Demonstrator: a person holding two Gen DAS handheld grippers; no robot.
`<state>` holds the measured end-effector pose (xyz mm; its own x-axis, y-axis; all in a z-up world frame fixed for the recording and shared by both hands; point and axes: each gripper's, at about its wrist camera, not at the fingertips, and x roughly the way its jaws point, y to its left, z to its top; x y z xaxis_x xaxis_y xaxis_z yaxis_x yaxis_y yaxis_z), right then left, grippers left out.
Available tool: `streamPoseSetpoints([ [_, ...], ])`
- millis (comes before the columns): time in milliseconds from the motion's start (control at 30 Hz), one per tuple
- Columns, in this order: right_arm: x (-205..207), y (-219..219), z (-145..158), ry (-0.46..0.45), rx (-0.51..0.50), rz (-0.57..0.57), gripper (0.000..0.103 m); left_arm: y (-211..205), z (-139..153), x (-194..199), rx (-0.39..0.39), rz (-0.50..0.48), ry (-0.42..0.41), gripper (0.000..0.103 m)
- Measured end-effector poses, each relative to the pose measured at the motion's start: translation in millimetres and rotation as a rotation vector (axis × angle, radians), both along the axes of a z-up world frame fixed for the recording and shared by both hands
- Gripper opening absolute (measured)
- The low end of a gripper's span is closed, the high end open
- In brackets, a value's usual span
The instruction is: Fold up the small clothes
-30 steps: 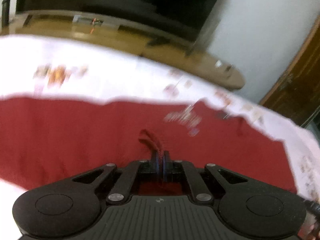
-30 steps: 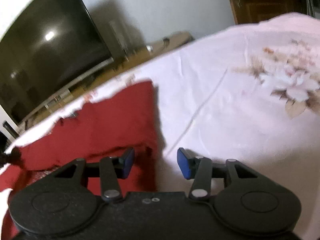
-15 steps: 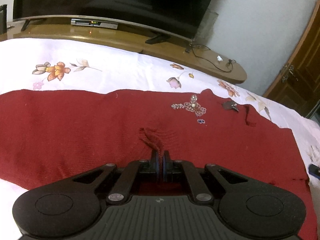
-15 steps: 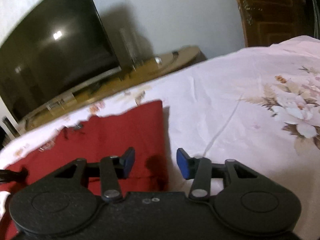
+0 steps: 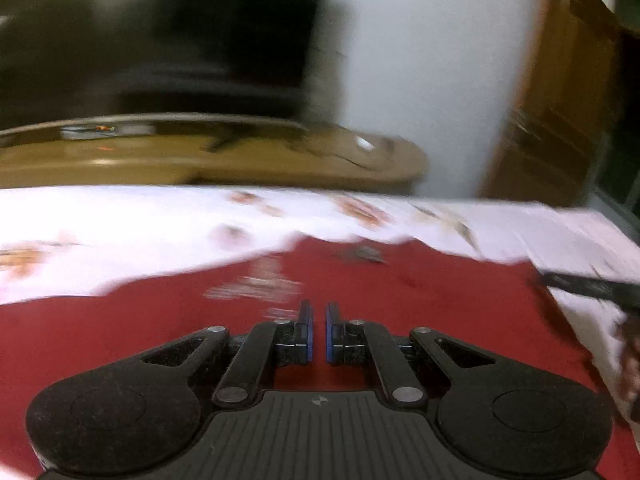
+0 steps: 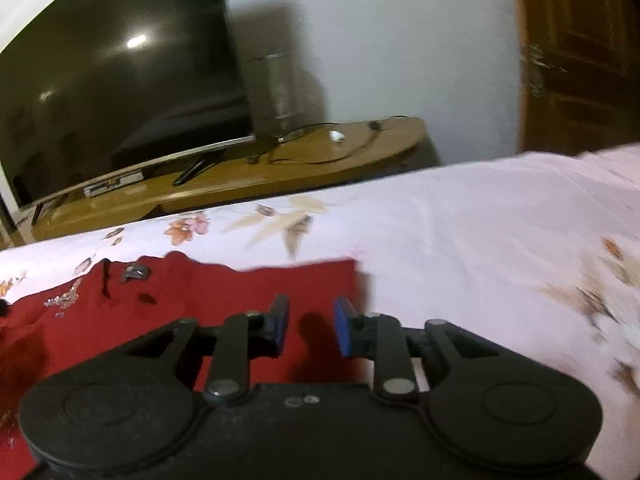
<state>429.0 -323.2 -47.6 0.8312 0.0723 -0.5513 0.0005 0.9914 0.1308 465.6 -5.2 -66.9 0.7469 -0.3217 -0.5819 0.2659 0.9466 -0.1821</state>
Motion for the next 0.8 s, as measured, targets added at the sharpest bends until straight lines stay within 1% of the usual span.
streamPoseSetpoints([
  [67, 14, 16, -7, 0.026, -0.029, 0.054, 0.033, -22, -13, 8, 0.041, -0.022, 0.021, 0.004],
  [100, 20, 24, -12, 0.041, -0.070, 0.092, 0.031, -25, -19, 11, 0.079, -0.008, 0.030, 0.003],
  [133, 24, 28, -16, 0.049, -0.116, 0.110, 0.029, -21, -23, 11, 0.110, 0.033, 0.040, 0.003],
  [167, 27, 26, -22, 0.067, -0.162, 0.093, 0.029, -11, -24, 10, 0.103, 0.072, 0.040, 0.003],
  [200, 30, 13, -24, 0.079, -0.144, 0.049, 0.030, 3, -26, 7, 0.096, 0.106, 0.038, 0.003],
  [233, 31, -7, -26, 0.082, -0.079, 0.002, 0.027, 18, -29, 4, 0.099, 0.139, 0.034, 0.003],
  [267, 31, -24, -28, 0.103, -0.090, -0.094, 0.039, 28, -31, 2, 0.066, 0.139, 0.036, 0.003],
  [300, 30, -32, -31, 0.103, -0.088, -0.118, 0.040, 36, -31, 1, 0.026, 0.138, 0.048, 0.003],
  [333, 28, -38, -33, 0.097, -0.071, -0.108, 0.040, 40, -29, 0, 0.002, 0.141, 0.062, 0.003],
  [400, 19, -35, -30, 0.085, -0.087, -0.100, 0.040, 51, -21, -9, -0.058, 0.173, 0.073, 0.003],
  [433, 11, -33, -26, 0.070, -0.079, -0.097, 0.040, 63, -14, -22, -0.110, 0.195, 0.047, 0.003],
  [467, 4, -31, -22, 0.048, -0.071, -0.092, 0.041, 75, -11, -34, -0.148, 0.214, 0.016, 0.004],
  [500, -12, -31, -17, 0.013, -0.062, -0.083, 0.042, 90, -6, -48, -0.176, 0.248, -0.008, 0.004],
  [533, -27, -31, -14, -0.008, -0.056, -0.075, 0.042, 107, -4, -61, -0.195, 0.283, -0.026, 0.007],
  [567, -38, -33, -12, -0.013, -0.052, -0.066, 0.043, 131, -2, -79, -0.209, 0.334, -0.044, 0.016],
  [633, -75, -38, -11, -0.021, -0.040, -0.050, 0.044, 180, -1, -113, -0.211, 0.470, -0.073, 0.086],
  [667, -88, -42, -10, -0.017, -0.034, -0.053, 0.045, 204, 0, -130, -0.184, 0.538, -0.099, 0.089],
  [700, -103, -45, -12, -0.004, -0.033, -0.061, 0.045, 231, 0, -144, -0.162, 0.586, -0.111, 0.089],
  [733, -113, -47, -11, 0.008, -0.033, -0.075, 0.045, 256, -2, -153, -0.166, 0.634, -0.092, 0.088],
  [767, -124, -51, -12, 0.020, -0.031, -0.097, 0.045, 284, -6, -160, -0.194, 0.698, -0.061, 0.088],
  [800, -135, -54, -12, 0.033, -0.022, -0.128, 0.045, 309, -9, -167, -0.241, 0.749, -0.045, 0.084],
])
